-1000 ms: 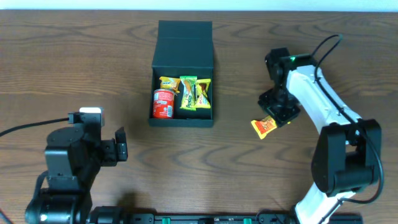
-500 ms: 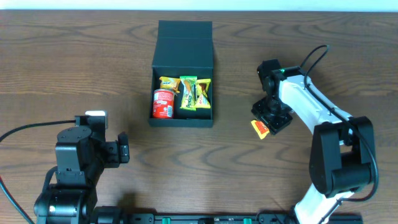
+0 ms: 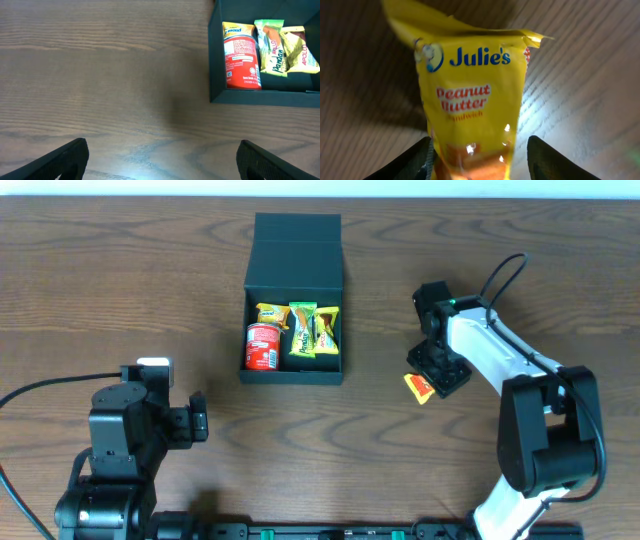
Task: Pack container
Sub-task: 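Grasp the yellow Julie's Peanut Butter packet with the right gripper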
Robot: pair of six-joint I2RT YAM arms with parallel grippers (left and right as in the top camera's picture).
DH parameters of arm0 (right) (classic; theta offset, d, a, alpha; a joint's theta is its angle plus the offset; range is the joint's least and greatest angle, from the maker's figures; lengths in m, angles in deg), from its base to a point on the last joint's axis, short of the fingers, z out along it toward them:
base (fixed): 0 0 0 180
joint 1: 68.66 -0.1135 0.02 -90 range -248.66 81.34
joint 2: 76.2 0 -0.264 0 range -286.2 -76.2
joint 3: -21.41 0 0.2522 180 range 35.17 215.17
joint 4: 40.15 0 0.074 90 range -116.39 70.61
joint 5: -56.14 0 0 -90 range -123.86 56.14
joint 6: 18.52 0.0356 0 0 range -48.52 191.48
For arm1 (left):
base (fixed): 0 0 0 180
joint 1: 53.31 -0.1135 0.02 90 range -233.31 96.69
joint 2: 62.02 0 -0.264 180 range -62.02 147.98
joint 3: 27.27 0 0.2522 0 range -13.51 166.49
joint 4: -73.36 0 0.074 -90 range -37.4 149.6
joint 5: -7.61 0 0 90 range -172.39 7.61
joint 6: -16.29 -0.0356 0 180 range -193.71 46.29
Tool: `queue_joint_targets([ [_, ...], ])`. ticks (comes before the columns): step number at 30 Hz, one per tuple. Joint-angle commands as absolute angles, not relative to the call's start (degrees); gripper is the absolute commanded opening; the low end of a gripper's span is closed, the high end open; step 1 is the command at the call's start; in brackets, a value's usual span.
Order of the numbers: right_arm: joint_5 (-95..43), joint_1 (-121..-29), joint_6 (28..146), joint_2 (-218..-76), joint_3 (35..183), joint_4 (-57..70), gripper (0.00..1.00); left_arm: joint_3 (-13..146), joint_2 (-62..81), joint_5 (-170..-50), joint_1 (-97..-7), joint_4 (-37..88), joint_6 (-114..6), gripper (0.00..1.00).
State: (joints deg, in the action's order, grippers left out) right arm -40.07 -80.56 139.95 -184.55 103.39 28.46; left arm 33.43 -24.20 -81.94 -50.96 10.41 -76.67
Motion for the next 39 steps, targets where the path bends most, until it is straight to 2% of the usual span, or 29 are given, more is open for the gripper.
queue_joint_targets([
  [1,-41.58,-79.65,140.60,-184.09,102.06,27.39,0.60,33.14,-24.52,-80.91,-51.16,10.61,-76.25,0.95],
  [14,-42.17,-79.12,129.92,-184.09,101.80,18.05,0.49,33.14,-24.52,-80.91,-51.16,10.61,-76.25,0.95],
  [17,-40.99,-79.12,123.95,-184.09,101.80,14.80,0.47,33.14,-24.52,-80.89,-51.16,10.63,-76.25,0.95],
  [20,-38.57,-79.12,114.64,-184.09,101.80,10.47,0.50,33.14,-24.52,-80.89,-51.16,10.65,-76.28,0.96],
  [23,-34.37,-79.08,104.43,-184.12,101.80,7.32,0.57,33.14,-24.52,-80.87,-51.16,10.89,-76.28,0.95],
  [29,-32.10,-79.08,96.91,-184.12,101.80,7.52,0.55,33.14,-24.52,-80.87,-51.16,11.07,-76.28,0.95],
  [35,-32.73,-78.38,96.21,-184.12,101.80,7.45,0.56,33.14,-24.52,-80.89,-51.16,11.07,-76.25,0.95],
  [39,-37.63,-77.04,102.03,-184.12,101.80,8.15,0.55,33.14,-24.52,-80.89,-51.16,11.05,-76.25,0.95],
])
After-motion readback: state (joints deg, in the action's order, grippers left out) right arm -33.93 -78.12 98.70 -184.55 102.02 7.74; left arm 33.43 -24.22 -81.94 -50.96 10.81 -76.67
